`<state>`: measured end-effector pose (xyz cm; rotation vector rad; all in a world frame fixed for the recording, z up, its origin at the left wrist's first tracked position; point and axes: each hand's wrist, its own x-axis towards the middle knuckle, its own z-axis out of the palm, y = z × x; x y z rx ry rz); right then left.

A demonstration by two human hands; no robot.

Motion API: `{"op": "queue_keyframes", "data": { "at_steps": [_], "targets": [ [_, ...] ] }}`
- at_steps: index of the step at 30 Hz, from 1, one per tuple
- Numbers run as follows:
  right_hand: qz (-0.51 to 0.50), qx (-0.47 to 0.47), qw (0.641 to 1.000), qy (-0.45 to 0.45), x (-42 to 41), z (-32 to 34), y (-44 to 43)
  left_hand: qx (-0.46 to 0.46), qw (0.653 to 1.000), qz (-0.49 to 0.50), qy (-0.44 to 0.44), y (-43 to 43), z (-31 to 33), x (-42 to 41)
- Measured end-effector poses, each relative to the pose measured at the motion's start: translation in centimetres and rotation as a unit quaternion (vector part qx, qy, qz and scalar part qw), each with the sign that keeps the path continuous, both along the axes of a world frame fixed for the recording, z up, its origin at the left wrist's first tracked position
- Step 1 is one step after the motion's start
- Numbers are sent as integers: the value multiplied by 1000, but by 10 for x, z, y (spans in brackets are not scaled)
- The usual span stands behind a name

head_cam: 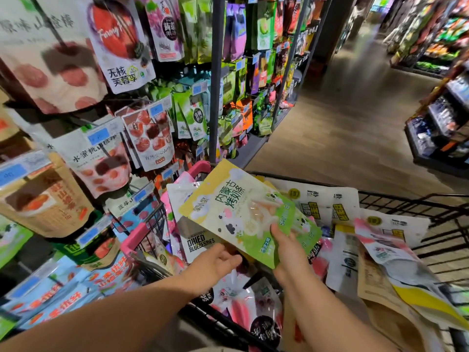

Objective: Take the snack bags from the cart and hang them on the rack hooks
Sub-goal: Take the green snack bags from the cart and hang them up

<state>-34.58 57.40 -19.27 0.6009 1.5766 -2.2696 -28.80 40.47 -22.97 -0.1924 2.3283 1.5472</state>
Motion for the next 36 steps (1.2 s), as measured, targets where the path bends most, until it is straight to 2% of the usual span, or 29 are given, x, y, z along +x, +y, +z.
{"op": "queue_keyframes", "data": {
  "at_steps": [2, 4, 7, 11, 13, 16, 20, 24, 30, 34, 36],
  "targets": [
    [15, -21, 1000, 7, 7, 1, -13, 12, 999, 37, -12, 1, 9, -1],
    [38, -25, 999, 16, 12, -1, -24, 67, 993, 90, -37, 0, 16, 1],
    [69, -21, 997, 13, 20, -4, -41, 192, 958, 204, -59, 1, 18, 2],
    [125, 30, 991, 37, 25, -9, -56, 232, 913, 334, -17, -5, 19, 4],
    [169, 65, 982, 54, 26, -10, -60, 196, 906, 374, -17, -12, 16, 4],
    [235, 202, 946, 98, 21, -7, -57, 98, 918, 383, -33, -26, 15, 5],
    [142, 320, 929, 121, -3, -11, -37, -2, 916, 401, -4, -47, 11, 9],
    [55, 409, 898, 153, -29, -20, -3, -95, 921, 377, -16, -66, 8, 19],
    [21, 510, 854, 105, -52, -26, 42, -127, 922, 363, -39, -77, -10, 24],
    [111, 614, 780, 40, -75, -36, 65, -150, 917, 362, -81, -76, -16, 23],
    [149, 617, 773, 15, -86, -40, 74, -145, 919, 357, -88, -77, -17, 23]
  ]
}}
